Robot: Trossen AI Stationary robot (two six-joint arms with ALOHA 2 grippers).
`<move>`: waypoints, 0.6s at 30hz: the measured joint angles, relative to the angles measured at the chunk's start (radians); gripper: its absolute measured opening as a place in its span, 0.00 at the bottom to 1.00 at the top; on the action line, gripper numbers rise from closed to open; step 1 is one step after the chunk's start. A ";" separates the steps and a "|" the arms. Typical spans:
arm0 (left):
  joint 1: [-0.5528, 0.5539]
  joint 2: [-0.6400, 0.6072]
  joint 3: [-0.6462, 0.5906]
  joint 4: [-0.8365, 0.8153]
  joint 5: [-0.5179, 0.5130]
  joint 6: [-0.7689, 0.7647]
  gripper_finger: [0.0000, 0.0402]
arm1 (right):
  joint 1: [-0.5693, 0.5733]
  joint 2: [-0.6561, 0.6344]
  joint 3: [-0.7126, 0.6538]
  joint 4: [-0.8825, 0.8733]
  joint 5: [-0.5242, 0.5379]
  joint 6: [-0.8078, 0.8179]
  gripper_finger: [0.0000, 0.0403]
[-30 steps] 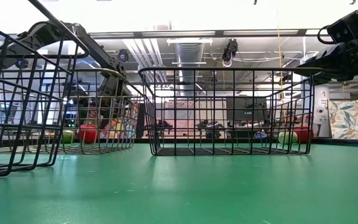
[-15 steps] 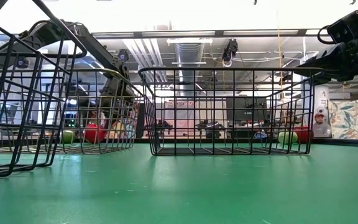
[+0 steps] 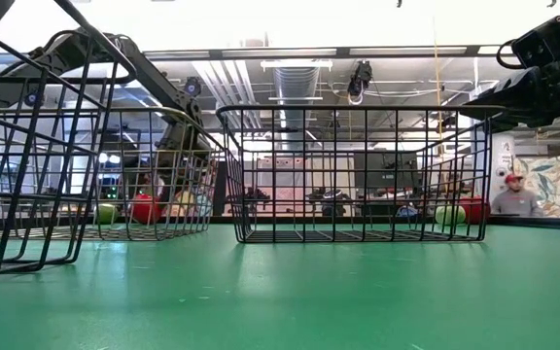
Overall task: Sort produce into baskets
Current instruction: Put the top left tomato into the gold wire basket
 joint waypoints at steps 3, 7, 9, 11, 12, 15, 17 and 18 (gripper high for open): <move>0.000 0.000 0.019 0.000 -0.011 0.017 0.77 | 0.000 0.000 0.000 0.000 0.000 0.000 0.02; -0.009 -0.025 0.094 -0.055 -0.012 0.025 0.77 | 0.000 0.000 0.000 0.000 0.000 0.000 0.02; -0.020 -0.052 0.135 -0.069 -0.008 0.040 0.77 | 0.000 0.000 0.000 0.000 0.000 0.000 0.02; -0.033 -0.083 0.172 -0.082 -0.003 0.050 0.77 | 0.000 0.000 0.000 0.000 0.000 0.000 0.02; -0.041 -0.102 0.189 -0.082 0.010 0.063 0.77 | 0.000 0.000 0.000 0.000 0.000 0.000 0.02; -0.090 -0.199 0.203 -0.086 0.062 0.090 0.77 | 0.000 0.000 0.000 0.000 0.000 0.000 0.02; -0.144 -0.280 0.183 -0.084 0.082 0.097 0.77 | 0.000 0.000 0.000 0.000 0.000 0.000 0.02; -0.174 -0.322 0.165 -0.086 0.083 0.097 0.77 | 0.000 0.000 0.000 0.000 0.000 0.000 0.02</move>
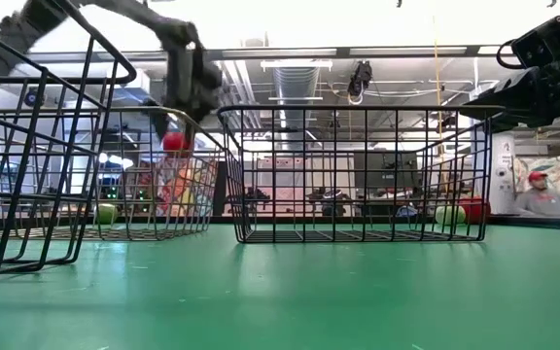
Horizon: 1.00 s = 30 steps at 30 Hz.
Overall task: Sort produce into baskets
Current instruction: Put the top left tomato into the gold wire basket
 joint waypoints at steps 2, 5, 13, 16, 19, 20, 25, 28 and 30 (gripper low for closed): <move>-0.073 -0.089 -0.045 0.000 0.000 -0.004 0.77 | 0.000 0.000 0.000 0.000 0.000 0.000 0.02; -0.209 -0.233 -0.133 0.005 0.000 -0.053 0.77 | 0.000 0.000 0.000 0.000 0.000 0.000 0.02; -0.665 -0.534 -0.462 0.132 -0.011 -0.417 0.77 | 0.000 0.000 0.000 0.000 0.000 0.000 0.02; -0.797 -0.597 -0.587 0.187 -0.053 -0.587 0.77 | 0.000 0.000 0.000 0.000 0.000 0.000 0.02; -0.883 -0.635 -0.696 0.210 -0.074 -0.732 0.77 | 0.000 0.000 0.000 0.000 0.000 0.000 0.02; -0.903 -0.641 -0.731 0.223 -0.076 -0.764 0.77 | 0.000 0.000 0.000 0.000 0.000 0.000 0.02; -0.911 -0.635 -0.892 0.292 -0.053 -0.852 0.77 | 0.000 0.000 0.000 0.000 0.000 0.000 0.02; -0.839 -0.619 -0.968 0.337 -0.029 -0.890 0.77 | 0.000 0.000 0.000 0.000 0.000 0.000 0.02; -0.779 -0.607 -1.011 0.384 0.000 -0.896 0.77 | 0.000 0.000 0.000 0.000 0.000 0.000 0.02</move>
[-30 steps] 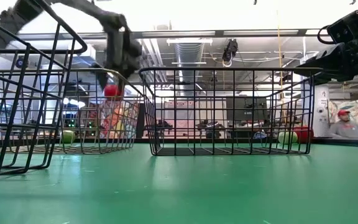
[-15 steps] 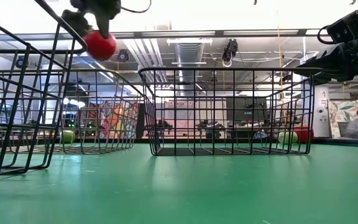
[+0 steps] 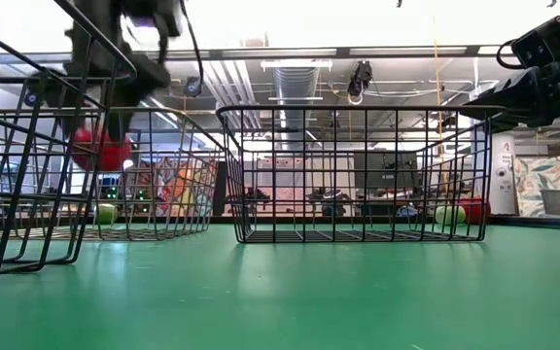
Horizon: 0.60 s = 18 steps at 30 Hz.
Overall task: Sort produce into baskets
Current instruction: Put the top left tomato into the gold wire basket
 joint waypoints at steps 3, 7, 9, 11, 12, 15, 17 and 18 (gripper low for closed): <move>0.070 0.027 -0.051 0.087 0.026 -0.001 0.77 | 0.000 0.000 0.000 0.000 0.000 0.000 0.02; 0.107 0.078 -0.068 0.155 0.028 -0.003 0.77 | 0.000 0.000 0.000 0.000 0.000 0.000 0.02; 0.112 0.107 -0.068 0.164 0.031 -0.008 0.77 | 0.000 0.000 0.000 0.000 0.000 0.000 0.02; 0.112 0.131 -0.069 0.159 0.041 -0.020 0.78 | 0.000 0.000 0.000 0.000 0.000 0.000 0.02; 0.112 0.145 -0.069 0.159 0.047 -0.025 0.79 | 0.000 0.000 0.000 0.000 0.000 0.000 0.02; 0.112 0.184 -0.069 0.159 0.054 -0.028 0.81 | 0.000 0.000 0.000 0.000 0.000 0.000 0.02; 0.112 0.200 -0.069 0.158 0.054 -0.036 0.81 | 0.000 0.000 0.000 0.000 0.000 0.000 0.02; 0.112 0.209 -0.069 0.158 0.054 -0.040 0.81 | 0.000 0.000 0.000 0.000 0.000 0.000 0.02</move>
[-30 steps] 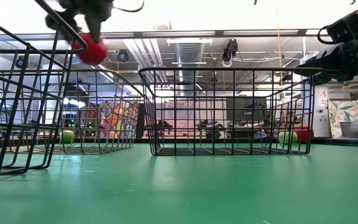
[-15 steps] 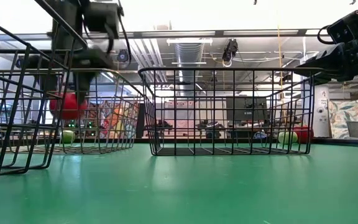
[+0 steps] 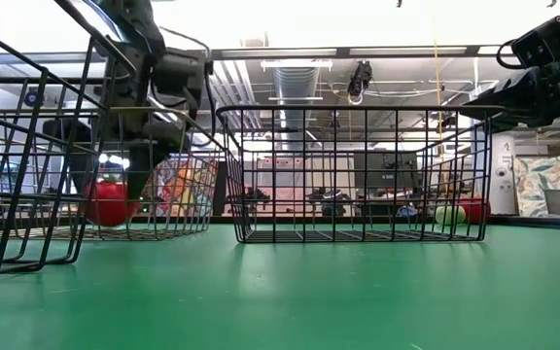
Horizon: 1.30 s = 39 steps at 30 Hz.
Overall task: Sort produce into baskets
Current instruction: Put the top left tomato into the gold wire basket
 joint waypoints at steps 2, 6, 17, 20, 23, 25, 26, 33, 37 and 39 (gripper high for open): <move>0.000 0.012 0.000 0.000 0.002 -0.009 0.82 | 0.000 0.000 0.000 0.000 0.000 0.000 0.02; 0.000 0.017 0.001 0.000 0.002 -0.011 0.82 | 0.000 0.000 0.000 0.000 0.000 0.000 0.02; -0.010 -0.034 0.000 -0.005 -0.008 0.002 0.82 | 0.000 0.000 0.000 0.000 0.000 0.000 0.02; -0.010 -0.040 0.000 -0.004 -0.006 0.038 0.82 | 0.000 0.000 0.000 0.000 0.000 0.000 0.02; -0.012 -0.040 0.000 -0.004 -0.003 0.050 0.82 | 0.000 0.000 0.000 0.000 0.000 0.000 0.02; -0.012 -0.038 0.000 -0.004 -0.003 0.052 0.82 | 0.000 0.000 0.000 0.000 0.000 0.000 0.02; -0.012 -0.037 0.000 -0.003 -0.003 0.055 0.81 | 0.000 0.000 0.000 0.000 0.000 0.000 0.02; -0.014 -0.037 -0.002 -0.003 -0.021 0.060 0.80 | 0.000 0.000 0.000 0.000 0.000 0.000 0.02; -0.014 -0.037 -0.002 -0.003 -0.027 0.053 0.82 | 0.000 0.000 0.000 0.000 0.000 0.000 0.02; -0.015 -0.037 -0.002 -0.003 -0.029 0.051 0.84 | 0.000 0.000 0.000 0.000 0.000 0.000 0.02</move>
